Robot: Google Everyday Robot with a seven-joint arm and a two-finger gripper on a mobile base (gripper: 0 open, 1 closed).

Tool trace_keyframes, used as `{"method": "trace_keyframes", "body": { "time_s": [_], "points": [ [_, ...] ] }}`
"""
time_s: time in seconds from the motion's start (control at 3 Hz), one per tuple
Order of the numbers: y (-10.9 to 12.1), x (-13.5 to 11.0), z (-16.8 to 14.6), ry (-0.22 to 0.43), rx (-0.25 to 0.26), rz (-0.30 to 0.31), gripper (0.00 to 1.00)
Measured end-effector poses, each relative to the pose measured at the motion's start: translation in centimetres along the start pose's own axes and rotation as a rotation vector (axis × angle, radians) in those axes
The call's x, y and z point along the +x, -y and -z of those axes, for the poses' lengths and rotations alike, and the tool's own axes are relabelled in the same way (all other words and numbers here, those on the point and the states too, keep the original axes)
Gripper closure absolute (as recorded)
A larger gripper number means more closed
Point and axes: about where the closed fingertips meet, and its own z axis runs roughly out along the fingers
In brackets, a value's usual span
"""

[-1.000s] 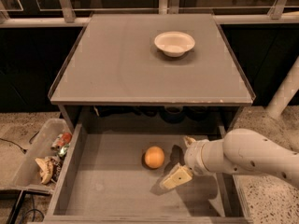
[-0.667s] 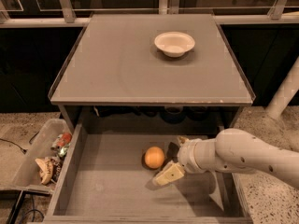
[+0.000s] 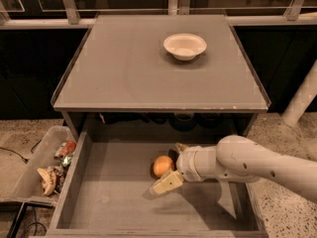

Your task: Pick orange from top drawer and place on counter

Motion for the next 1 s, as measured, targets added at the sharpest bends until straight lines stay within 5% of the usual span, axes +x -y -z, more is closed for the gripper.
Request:
{"method": "trace_keyframes", "body": {
  "time_s": [1.0],
  "points": [
    [0.0, 0.0, 0.0, 0.0, 0.0, 0.0, 0.65]
  ]
}}
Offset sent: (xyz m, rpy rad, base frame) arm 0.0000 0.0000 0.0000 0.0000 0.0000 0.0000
